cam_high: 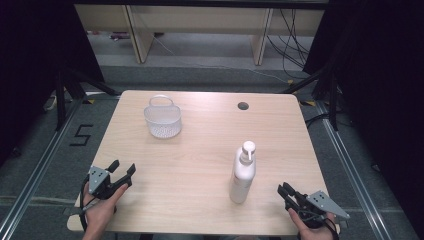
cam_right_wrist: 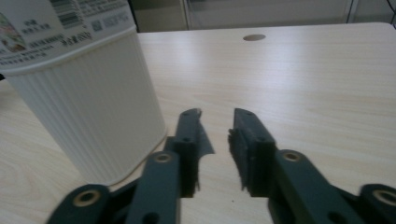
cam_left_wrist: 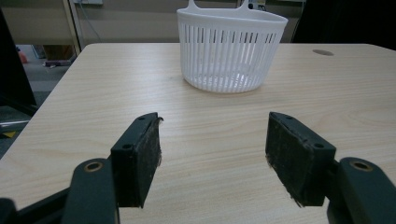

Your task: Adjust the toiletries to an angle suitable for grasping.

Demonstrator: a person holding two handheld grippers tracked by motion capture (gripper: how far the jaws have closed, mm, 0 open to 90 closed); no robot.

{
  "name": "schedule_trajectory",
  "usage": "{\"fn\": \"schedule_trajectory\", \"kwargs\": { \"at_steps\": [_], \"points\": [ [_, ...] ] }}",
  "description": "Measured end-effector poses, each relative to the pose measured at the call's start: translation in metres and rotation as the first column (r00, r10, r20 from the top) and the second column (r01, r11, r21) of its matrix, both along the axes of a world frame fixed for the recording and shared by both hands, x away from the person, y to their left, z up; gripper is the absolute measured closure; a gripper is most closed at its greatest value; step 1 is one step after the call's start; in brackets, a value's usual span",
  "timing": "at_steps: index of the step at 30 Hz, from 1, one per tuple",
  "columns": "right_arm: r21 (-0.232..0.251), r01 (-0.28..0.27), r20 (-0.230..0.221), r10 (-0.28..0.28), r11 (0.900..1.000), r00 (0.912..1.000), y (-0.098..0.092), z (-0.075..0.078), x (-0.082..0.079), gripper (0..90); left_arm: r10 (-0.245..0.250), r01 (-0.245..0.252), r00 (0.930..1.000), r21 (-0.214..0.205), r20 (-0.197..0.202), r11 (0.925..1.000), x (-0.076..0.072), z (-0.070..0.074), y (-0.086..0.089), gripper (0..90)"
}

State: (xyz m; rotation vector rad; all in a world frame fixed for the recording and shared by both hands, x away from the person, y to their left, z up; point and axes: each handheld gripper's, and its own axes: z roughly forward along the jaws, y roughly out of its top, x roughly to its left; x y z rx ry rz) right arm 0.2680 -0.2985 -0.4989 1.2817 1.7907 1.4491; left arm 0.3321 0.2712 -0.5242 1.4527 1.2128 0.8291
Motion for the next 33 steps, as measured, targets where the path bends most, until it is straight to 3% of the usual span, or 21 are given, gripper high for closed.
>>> {"fn": "schedule_trajectory", "kwargs": {
  "at_steps": [3, 4, 7, 8, 11, 12, 14, 16, 20, 22, 23, 24, 32, 33],
  "points": [
    [0.008, -0.01, 0.023, 0.009, 0.9999, 0.9997, 0.005, 0.004, -0.002, 86.2, -0.001, 0.001, 1.0, 0.006, 0.004, 1.0, 0.0, 0.0, -0.001, 35.4],
    [-0.003, -0.047, 0.039, 0.047, 0.9989, 0.9981, 0.009, 0.009, -0.003, 90.0, 0.001, -0.001, 1.0, 0.005, 0.003, 1.0, 0.0, 0.0, -0.001, 35.5],
    [-0.022, -0.065, 0.046, 0.065, 0.9977, 0.9968, 0.017, 0.016, -0.006, 90.0, -0.002, 0.002, 1.0, 0.007, 0.004, 1.0, 0.0, 0.0, -0.001, 35.6],
    [-0.027, -0.088, 0.081, 0.09, 0.9958, 0.9927, 0.02, 0.017, -0.004, 90.0, -0.003, 0.003, 1.0, 0.008, 0.003, 1.0, 0.0, 0.0, -0.001, 35.7],
    [-0.033, -0.11, 0.086, 0.113, 0.9934, 0.9899, 0.028, 0.022, -0.005, 90.0, -0.004, 0.004, 1.0, 0.007, 0.004, 1.0, 0.0, 0.0, -0.001, 35.7],
    [-0.041, -0.152, 0.102, 0.155, 0.9875, 0.9826, 0.035, 0.026, -0.004, 90.0, -0.004, 0.004, 1.0, 0.008, -0.008, 1.0, 0.001, 0.0, -0.001, 35.7],
    [-0.041, -0.153, 0.097, 0.156, 0.9874, 0.9829, 0.038, 0.028, -0.005, 90.0, -0.004, 0.004, 0.9999, 0.009, -0.013, 0.9999, 0.001, 0.0, -0.001, 35.7],
    [-0.065, -0.185, 0.115, 0.192, 0.9806, 0.9747, 0.047, 0.034, -0.005, 90.0, -0.008, 0.008, 0.9999, 0.0, -0.011, 1.0, 0.002, 0.0, -0.001, 35.7],
    [-0.067, -0.216, 0.103, 0.222, 0.9741, 0.9696, 0.057, 0.04, -0.005, 90.0, -0.005, 0.005, 0.9999, 0.0, -0.014, 1.0, 0.002, 0.0, -0.001, 35.6],
    [-0.064, -0.212, 0.098, 0.217, 0.9752, 0.9712, 0.059, 0.041, -0.005, 90.0, -0.007, 0.007, 0.9999, -0.001, -0.014, 1.0, 0.002, 0.0, -0.001, 35.5],
    [-0.042, -0.219, 0.104, 0.222, 0.9748, 0.9694, 0.061, 0.041, -0.003, 90.0, -0.009, 0.009, 0.9998, 0.003, -0.017, 1.0, 0.002, 0.0, 0.0, 35.5],
    [-0.069, -0.22, 0.116, 0.227, 0.973, 0.967, 0.061, 0.041, -0.001, 90.0, -0.009, 0.009, 0.9998, 0.003, -0.018, 1.0, 0.002, 0.0, 0.0, 35.6],
    [-0.076, -0.226, 0.091, 0.232, 0.9712, 0.9684, 0.067, 0.042, 0.003, 90.0, -0.005, 0.005, 0.9997, 0.001, -0.023, 1.0, 0.002, 0.0, 0.0, 35.3],
    [-0.082, -0.237, 0.106, 0.244, 0.9682, 0.9639, 0.067, 0.041, 0.005, 90.0, -0.008, 0.008, 0.9997, 0.002, -0.022, 1.0, 0.002, 0.0, 0.0, 35.4]
  ]
}}
